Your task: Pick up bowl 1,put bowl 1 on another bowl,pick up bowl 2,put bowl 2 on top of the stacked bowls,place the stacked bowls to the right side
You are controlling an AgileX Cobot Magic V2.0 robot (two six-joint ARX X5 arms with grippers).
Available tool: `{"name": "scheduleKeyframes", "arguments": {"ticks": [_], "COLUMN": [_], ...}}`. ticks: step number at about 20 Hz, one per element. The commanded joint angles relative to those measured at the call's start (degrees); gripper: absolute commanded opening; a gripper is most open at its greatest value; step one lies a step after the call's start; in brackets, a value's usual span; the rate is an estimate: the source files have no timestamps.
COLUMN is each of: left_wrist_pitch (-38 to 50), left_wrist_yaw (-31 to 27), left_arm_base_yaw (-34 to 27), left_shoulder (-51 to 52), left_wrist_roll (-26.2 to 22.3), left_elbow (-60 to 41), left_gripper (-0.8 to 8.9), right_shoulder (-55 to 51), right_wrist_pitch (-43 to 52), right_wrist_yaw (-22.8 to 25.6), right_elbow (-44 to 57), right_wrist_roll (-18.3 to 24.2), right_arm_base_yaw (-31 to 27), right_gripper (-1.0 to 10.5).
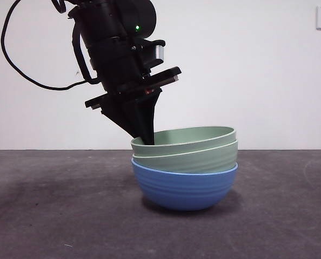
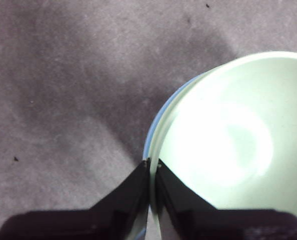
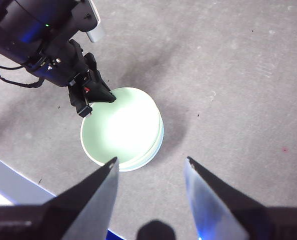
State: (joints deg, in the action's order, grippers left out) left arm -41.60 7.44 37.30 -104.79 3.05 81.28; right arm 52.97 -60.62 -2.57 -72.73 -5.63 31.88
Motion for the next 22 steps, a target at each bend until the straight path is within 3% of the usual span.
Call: {"name": "scheduleKeyframes", "arguments": {"ticks": [1, 3, 6, 9, 18, 22], "left_wrist_pitch": [-0.8, -1.8, -2.2, -4.3, -19.7, -21.9], "left_wrist_yaw": [0.2, 0.2, 0.2, 0.1, 0.0, 0.0], "left_arm_base_yaw": [-0.2, -0.2, -0.2, -0.5, -0.9, -0.9], "left_shoulder": [-0.8, -0.3, 2.5, 6.8, 23.1, 28.2], "left_wrist_roll": [0.3, 0.3, 0.1, -0.1, -2.5, -3.3], "left_elbow": [-0.2, -0.2, -0.1, 1.3, 15.3, 18.5], "left_gripper": [2.21, 3.79, 3.82, 3.82, 3.82, 3.82], "right_shoulder": [0.0, 0.0, 1.1, 3.9, 22.8, 32.5], "right_wrist_pitch": [0.1, 0.1, 0.1, 0.1, 5.6, 7.4], "right_wrist_yaw": [-0.1, -0.1, -0.1, -0.1, -0.6, -4.5], "right_elbow": [0.5, 0.5, 0.5, 0.5, 0.5, 0.5], "right_wrist_roll": [-1.0, -1.5, -2.1, -2.3, -5.0, -6.6], "right_arm_base_yaw": [0.1, 0.1, 0.1, 0.1, 0.1, 0.0], "right_gripper": [2.2, 2.3, 2.5, 4.8, 4.8, 4.8]}}
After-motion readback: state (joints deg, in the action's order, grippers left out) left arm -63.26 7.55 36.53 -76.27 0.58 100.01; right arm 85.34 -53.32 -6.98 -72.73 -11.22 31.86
